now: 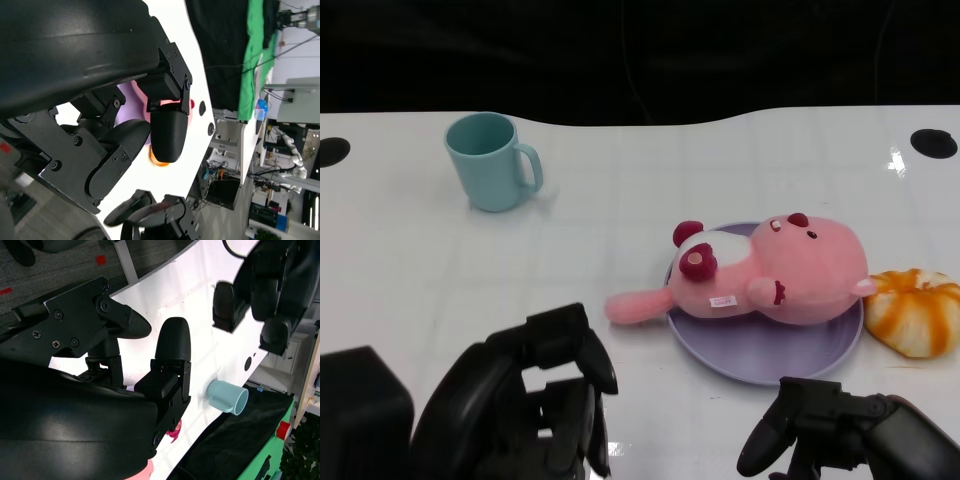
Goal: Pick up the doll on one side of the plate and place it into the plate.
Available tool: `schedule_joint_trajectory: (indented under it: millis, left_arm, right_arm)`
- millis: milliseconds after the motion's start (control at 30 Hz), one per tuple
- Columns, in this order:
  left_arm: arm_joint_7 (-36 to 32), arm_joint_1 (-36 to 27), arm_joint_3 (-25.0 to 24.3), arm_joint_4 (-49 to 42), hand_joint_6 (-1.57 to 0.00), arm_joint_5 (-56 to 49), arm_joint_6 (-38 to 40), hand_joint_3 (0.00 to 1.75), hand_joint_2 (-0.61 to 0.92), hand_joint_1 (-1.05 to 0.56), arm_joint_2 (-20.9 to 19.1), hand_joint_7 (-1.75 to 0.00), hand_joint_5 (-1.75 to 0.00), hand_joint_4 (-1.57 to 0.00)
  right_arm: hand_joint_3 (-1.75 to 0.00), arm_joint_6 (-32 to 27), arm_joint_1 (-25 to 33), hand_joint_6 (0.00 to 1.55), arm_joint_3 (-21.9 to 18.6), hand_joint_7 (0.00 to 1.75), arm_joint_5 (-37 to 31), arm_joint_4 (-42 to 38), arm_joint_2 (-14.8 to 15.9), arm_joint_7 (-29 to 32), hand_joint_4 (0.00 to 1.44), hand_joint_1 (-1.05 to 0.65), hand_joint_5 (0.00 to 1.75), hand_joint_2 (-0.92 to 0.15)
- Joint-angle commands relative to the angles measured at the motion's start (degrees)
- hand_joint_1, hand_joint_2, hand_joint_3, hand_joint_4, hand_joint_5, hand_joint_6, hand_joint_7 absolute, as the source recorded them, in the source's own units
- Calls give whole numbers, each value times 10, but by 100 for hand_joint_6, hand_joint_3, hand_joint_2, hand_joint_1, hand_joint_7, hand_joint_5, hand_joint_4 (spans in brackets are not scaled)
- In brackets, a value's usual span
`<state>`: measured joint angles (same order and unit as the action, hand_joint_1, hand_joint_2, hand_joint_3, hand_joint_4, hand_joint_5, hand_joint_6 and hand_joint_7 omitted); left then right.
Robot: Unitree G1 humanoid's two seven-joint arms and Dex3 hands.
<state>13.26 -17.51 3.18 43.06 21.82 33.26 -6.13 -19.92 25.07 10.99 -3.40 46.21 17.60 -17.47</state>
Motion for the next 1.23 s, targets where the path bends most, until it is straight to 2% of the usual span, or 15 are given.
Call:
schedule_joint_trajectory:
  millis: [33, 233, 467, 800, 1233]
  left_arm:
    - [-14, -22, -6, 21, -78, 12, 10, 159, 30, -13, -4, -175, -175, -98]
    - [-9, -41, -7, 9, -79, 16, 10, 159, 32, -14, -17, -175, -175, -98]
    - [18, -29, -18, -32, -80, 47, 17, 161, 30, -14, -36, -175, -175, -100]
    - [9, -24, -29, -40, -80, 72, 46, 168, 24, -12, -47, -175, -175, -99]
    - [14, -22, -24, -49, -80, 66, 30, 163, 28, -14, -58, -175, -175, -98]
  right_arm:
    - [-91, -4, 1, 60, -7, 122, 5, 5, 4, 0, 64, -12, 157, -65]
    - [-91, 6, 0, 61, -16, 122, 9, -3, 7, -2, 64, -12, 157, -64]
    - [-90, 29, 6, 60, -26, 121, 15, -17, 9, -5, 65, -12, 156, -65]
    - [-91, 38, 13, 60, -28, 122, 18, -16, 5, -3, 64, -13, 158, -65]
    - [-94, 39, 16, 59, -29, 123, 17, -12, 6, -2, 64, -13, 158, -63]
